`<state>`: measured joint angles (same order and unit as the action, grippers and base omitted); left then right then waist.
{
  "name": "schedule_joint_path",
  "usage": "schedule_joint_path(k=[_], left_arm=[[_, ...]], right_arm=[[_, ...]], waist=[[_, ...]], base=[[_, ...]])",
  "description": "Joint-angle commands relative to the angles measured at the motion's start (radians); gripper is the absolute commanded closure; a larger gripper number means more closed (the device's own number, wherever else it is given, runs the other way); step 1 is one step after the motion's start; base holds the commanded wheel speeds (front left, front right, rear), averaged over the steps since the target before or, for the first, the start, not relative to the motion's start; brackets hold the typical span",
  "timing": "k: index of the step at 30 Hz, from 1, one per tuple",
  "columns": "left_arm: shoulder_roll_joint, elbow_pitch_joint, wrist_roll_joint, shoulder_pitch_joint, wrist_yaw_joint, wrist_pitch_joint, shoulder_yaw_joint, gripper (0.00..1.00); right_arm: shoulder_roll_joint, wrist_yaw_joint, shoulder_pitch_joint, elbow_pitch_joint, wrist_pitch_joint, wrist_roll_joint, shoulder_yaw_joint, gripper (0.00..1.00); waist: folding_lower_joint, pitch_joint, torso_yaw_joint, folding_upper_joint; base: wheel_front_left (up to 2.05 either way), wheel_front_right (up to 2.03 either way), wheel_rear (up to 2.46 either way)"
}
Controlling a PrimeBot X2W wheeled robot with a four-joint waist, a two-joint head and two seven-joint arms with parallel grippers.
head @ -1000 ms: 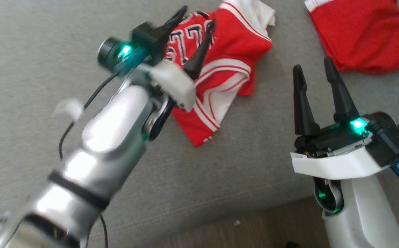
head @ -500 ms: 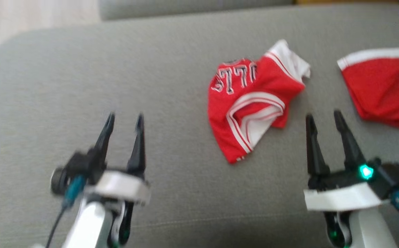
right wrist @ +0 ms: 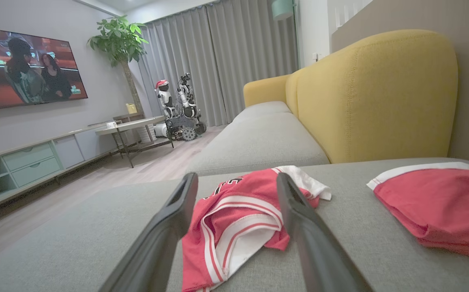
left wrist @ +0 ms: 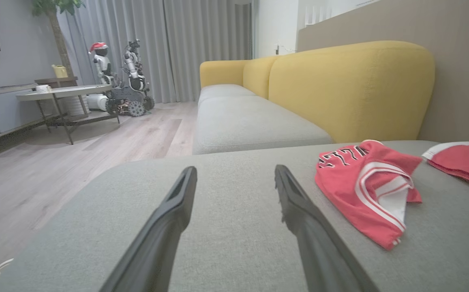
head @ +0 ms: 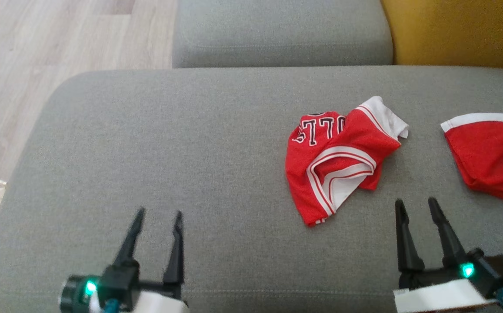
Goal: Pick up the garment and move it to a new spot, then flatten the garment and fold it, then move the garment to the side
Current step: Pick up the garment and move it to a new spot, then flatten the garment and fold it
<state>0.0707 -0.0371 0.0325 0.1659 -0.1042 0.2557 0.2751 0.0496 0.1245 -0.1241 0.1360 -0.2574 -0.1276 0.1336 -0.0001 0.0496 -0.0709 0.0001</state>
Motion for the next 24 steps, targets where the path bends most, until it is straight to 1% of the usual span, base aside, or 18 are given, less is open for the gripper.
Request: schedule_joint_path(k=[1,6,24], left_arm=[[-0.005,-0.030,-0.008,-0.036,0.003,0.006,-0.025,0.00],[-0.010,-0.027,-0.007,-0.020,-0.008,0.006,-0.024,0.00],[-0.015,-0.037,-0.028,-0.030,-0.021,0.006,-0.003,0.00]], right_arm=[[0.001,0.006,0.023,-0.027,-0.004,0.010,0.026,0.00],[0.001,0.006,0.020,-0.022,-0.004,0.018,0.033,0.00],[0.001,0.006,0.022,-0.027,-0.004,0.026,0.031,0.00]], waist=[[0.0001,0.006,-0.004,-0.0001],[0.0001,0.012,-0.007,-0.0001],[0.0001,0.005,-0.003,-0.0001]], base=[[0.00,0.00,0.00],[0.00,0.00,0.00],[0.00,0.00,0.00]])
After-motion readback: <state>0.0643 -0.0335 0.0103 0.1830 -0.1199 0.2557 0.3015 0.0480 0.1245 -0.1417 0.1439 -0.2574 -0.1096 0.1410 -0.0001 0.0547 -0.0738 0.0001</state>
